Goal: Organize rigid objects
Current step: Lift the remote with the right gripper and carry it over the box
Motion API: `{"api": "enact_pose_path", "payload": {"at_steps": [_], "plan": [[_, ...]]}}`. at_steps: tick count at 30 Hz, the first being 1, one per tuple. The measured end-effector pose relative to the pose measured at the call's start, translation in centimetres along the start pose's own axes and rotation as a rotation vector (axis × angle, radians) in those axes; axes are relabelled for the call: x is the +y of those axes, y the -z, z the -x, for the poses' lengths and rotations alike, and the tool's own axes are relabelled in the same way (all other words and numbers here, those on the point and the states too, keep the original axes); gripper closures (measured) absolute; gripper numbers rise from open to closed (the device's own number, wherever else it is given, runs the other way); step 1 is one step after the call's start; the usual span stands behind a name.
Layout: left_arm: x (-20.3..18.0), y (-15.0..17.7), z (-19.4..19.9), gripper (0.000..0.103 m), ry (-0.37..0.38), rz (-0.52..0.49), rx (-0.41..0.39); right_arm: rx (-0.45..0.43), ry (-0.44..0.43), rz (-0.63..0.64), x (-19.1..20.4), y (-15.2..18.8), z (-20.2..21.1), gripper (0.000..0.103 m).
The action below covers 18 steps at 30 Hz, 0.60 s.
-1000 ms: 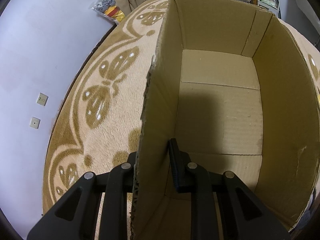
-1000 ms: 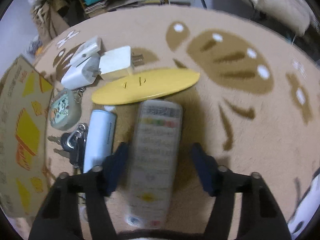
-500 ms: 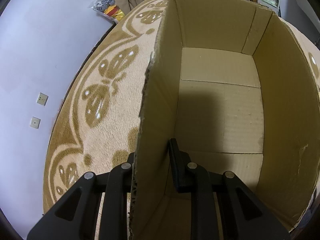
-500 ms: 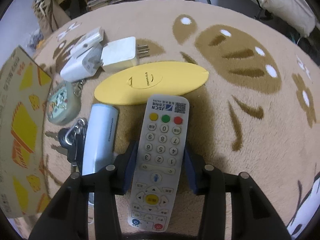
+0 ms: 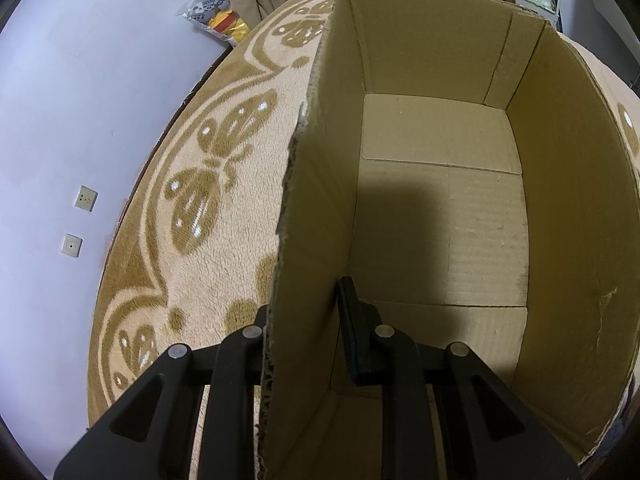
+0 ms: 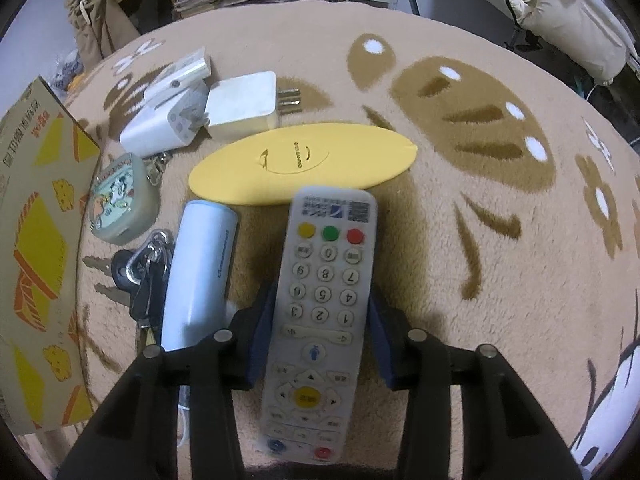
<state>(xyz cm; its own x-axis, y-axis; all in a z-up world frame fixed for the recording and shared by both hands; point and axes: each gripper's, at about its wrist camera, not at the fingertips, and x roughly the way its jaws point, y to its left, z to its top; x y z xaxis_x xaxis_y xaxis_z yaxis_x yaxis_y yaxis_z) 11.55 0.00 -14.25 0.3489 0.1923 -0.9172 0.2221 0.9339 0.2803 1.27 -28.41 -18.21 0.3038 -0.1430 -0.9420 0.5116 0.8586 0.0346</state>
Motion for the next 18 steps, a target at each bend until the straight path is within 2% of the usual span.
{"api": "enact_pose_path", "payload": {"at_steps": [5, 18], "plan": [[0.0, 0.0, 0.0, 0.083, 0.000, 0.000, 0.000, -0.027, -0.061, -0.011, -0.5, 0.0, 1.1, 0.059], [0.0, 0.0, 0.0, 0.083, 0.003, 0.001, 0.002, -0.157, -0.156, 0.039, 1.5, -0.9, 4.5, 0.059]]}}
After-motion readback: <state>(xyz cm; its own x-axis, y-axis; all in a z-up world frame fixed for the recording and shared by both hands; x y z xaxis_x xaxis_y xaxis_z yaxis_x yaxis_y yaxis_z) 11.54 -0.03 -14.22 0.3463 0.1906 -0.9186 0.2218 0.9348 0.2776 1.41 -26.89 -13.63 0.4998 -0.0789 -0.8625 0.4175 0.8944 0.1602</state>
